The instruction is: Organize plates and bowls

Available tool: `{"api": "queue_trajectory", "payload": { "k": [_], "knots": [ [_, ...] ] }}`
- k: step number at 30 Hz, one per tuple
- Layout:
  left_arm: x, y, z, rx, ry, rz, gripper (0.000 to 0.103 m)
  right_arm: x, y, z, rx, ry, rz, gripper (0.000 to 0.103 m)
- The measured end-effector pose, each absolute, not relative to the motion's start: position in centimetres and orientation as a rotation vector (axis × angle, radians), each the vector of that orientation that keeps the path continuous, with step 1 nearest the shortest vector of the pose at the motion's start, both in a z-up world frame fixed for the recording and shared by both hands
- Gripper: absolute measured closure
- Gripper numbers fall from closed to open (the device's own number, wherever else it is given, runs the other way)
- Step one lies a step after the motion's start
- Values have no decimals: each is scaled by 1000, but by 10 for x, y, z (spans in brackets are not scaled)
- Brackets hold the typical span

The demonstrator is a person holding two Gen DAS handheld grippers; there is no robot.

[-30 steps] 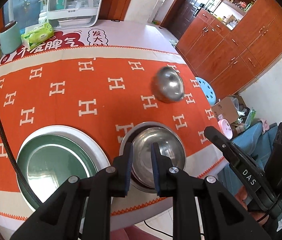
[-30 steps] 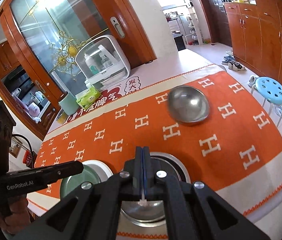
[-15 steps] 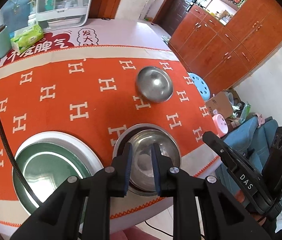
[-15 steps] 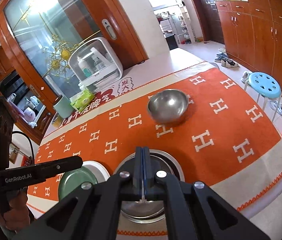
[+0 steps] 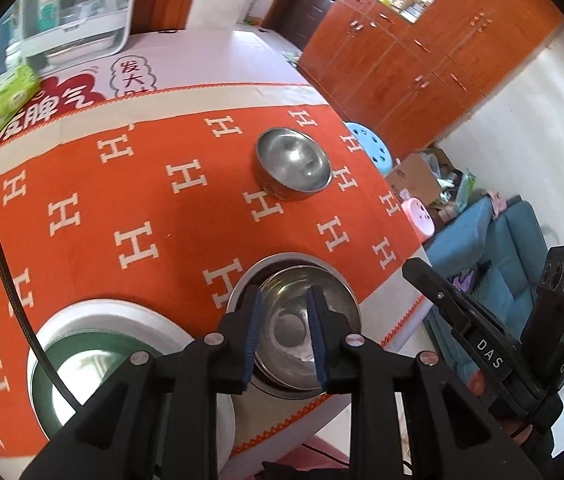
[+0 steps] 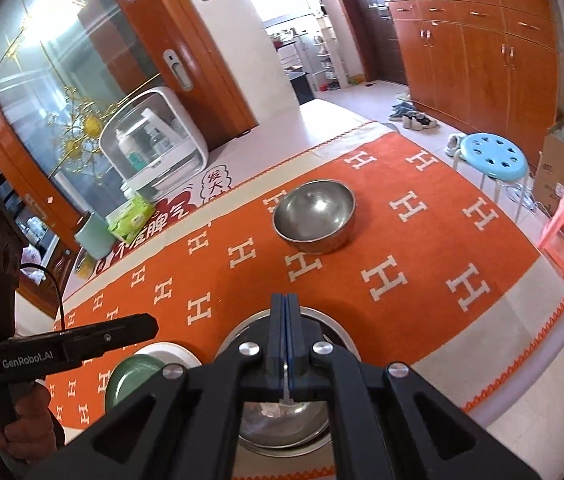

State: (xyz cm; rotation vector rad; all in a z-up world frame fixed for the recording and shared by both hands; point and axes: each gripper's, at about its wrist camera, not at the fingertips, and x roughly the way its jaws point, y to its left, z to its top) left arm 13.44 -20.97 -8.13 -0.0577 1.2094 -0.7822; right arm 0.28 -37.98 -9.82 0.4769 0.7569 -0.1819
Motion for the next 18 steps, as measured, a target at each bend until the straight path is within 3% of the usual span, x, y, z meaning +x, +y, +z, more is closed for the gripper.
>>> {"api": "queue_trajectory", "payload": {
  "k": [11, 14, 18],
  "knots": [
    [143, -223, -89, -44, 1219, -754, 71, -1, -378, -111, 503, 830, -225, 102],
    [143, -226, -89, -59, 1219, -704, 58, -1, -383, -110, 504, 837, -213, 102],
    [142, -238, -88, -63, 1205, -643, 56, 9, -399, -110, 482, 855, -192, 100]
  ]
}}
